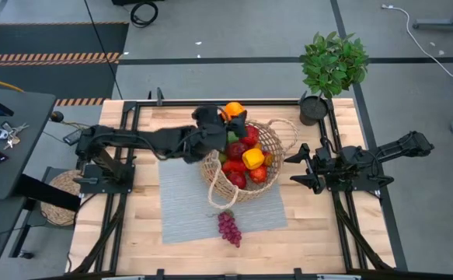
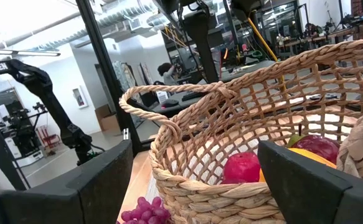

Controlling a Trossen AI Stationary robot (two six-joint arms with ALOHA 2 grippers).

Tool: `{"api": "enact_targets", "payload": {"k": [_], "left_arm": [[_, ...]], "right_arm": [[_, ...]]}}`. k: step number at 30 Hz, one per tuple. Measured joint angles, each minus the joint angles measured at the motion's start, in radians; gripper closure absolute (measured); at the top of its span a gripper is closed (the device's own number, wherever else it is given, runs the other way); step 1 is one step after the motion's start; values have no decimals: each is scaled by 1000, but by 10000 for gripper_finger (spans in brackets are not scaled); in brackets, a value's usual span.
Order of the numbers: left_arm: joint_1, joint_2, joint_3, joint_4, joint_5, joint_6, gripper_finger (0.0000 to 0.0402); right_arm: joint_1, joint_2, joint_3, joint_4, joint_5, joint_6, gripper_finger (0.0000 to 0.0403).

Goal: Build produce basket
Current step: Put the orange into the brown basket

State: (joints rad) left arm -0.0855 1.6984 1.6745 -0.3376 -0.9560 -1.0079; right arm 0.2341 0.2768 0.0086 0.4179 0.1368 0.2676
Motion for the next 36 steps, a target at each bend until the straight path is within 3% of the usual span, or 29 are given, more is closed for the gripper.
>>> {"api": "enact_targets", "payload": {"k": [3,9,13,19,23,30,36], "left_arm": [[-38,34,-1,130,-152,49,60],[-122,91,-1,396,-470,296,60],[-159,95,0,436,-561,340,60],[-201,86,0,441,-578,397,60],[-221,87,0,437,-576,527,60],[-217,87,0,367,-457,812,60],[-175,92,0,105,-346,715,60]], "right_arm": [[0,0,0,0,0,0,55],[0,0,0,0,0,0,55],[0,0,0,0,0,0,55],[0,0,0,0,0,0,55],[0,0,0,0,0,0,55],[0,0,0,0,0,0,55],[0,0,0,0,0,0,55]]}}
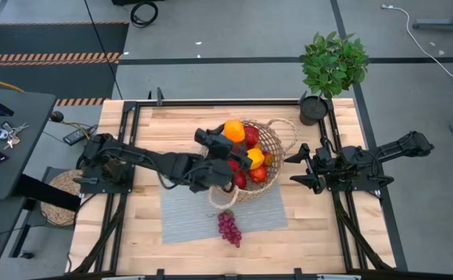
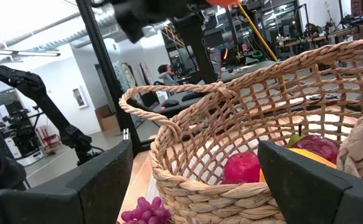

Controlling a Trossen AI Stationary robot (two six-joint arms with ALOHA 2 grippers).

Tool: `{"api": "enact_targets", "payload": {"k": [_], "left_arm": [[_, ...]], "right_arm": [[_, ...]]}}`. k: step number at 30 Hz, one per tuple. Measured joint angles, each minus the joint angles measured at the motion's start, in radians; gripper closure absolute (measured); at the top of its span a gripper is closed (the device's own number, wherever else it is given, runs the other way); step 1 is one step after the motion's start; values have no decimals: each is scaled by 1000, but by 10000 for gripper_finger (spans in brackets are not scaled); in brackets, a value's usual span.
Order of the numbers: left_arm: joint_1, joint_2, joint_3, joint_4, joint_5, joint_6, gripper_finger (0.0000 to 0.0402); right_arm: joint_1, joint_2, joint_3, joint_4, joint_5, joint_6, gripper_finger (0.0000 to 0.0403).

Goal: Build produce basket
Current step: Put the orange into the brown basket

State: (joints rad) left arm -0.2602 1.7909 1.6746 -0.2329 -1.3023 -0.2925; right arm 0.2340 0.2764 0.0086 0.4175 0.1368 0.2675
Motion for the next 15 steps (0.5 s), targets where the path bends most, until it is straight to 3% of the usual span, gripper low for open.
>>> {"api": "enact_targets", "payload": {"k": [6,15], "left_arm": [[68,21,0,-145,78,-109,60],[124,112,-1,-114,176,-89,60]], "right_arm": [[0,0,0,0,0,0,55],[0,0,0,11,0,0,55]]}}
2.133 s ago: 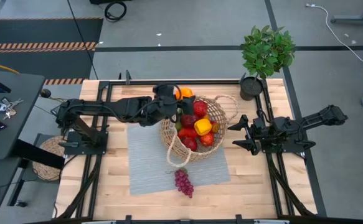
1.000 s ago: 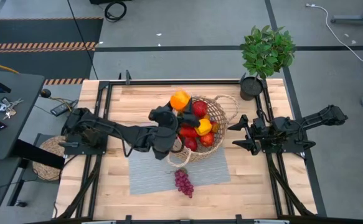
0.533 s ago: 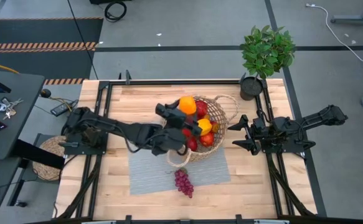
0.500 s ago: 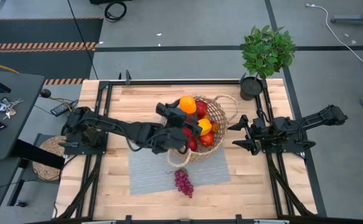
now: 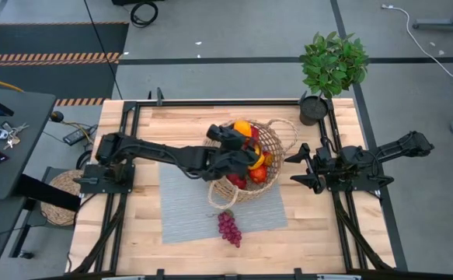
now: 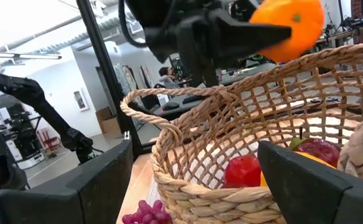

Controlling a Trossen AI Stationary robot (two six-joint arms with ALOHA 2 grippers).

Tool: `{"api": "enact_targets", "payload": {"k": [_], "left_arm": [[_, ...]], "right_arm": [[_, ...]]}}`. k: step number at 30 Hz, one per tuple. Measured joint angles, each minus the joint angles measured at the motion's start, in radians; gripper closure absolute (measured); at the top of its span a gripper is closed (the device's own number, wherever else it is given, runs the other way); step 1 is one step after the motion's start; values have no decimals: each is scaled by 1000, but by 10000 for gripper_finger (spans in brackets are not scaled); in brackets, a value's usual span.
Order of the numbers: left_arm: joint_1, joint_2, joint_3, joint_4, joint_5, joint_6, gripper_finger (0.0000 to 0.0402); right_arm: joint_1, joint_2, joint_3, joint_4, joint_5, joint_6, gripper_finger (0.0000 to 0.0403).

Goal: Build produce basket
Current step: Put the orange into the brown basket

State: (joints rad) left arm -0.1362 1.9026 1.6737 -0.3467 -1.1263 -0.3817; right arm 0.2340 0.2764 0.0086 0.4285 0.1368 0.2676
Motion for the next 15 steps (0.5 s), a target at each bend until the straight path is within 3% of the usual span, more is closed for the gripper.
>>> {"api": "enact_targets", "payload": {"k": [9,15], "left_arm": [[25,48,0,28,-2,231,60],[40,50,0,34,-1,271,60]], "right_arm": [[0,0,0,3,0,0,55],[0,0,0,4,0,0,55]]}}
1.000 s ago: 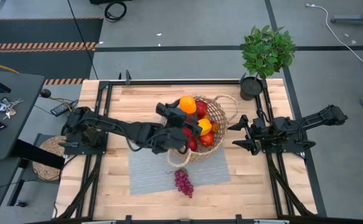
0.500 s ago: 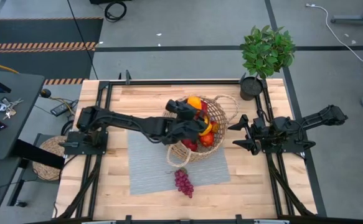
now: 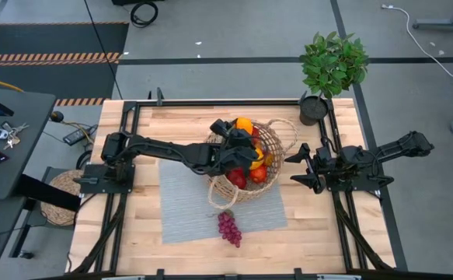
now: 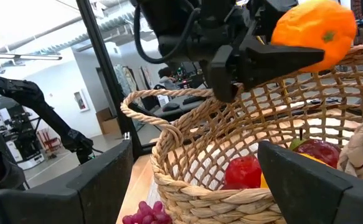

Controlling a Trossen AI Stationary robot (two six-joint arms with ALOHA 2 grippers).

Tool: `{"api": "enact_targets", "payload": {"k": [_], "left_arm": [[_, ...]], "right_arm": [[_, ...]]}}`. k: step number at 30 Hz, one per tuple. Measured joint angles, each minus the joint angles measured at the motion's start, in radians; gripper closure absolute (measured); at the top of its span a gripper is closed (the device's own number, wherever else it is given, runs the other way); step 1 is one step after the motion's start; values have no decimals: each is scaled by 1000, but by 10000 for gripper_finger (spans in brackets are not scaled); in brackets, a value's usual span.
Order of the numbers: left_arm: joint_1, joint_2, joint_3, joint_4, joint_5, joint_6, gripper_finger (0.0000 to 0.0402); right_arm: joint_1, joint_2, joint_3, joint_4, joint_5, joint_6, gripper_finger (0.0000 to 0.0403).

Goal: Build produce basket
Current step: Put the orange into the brown basket

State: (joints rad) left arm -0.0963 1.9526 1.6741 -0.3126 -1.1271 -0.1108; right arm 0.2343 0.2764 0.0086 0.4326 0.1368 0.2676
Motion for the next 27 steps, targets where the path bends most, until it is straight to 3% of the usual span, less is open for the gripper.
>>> {"api": "enact_targets", "payload": {"k": [5,11,15,19,27], "left_arm": [[-8,0,0,5,31,56,60],[-11,0,0,8,391,227,60],[-10,0,0,28,538,288,60],[-7,7,0,65,581,281,60],[-15,8,0,53,582,409,60]], "right_arm": [[0,0,0,-1,0,0,55],[0,0,0,0,0,0,55],[0,0,0,0,0,0,55],[0,0,0,-1,0,0,55],[0,0,0,0,0,0,55]]}}
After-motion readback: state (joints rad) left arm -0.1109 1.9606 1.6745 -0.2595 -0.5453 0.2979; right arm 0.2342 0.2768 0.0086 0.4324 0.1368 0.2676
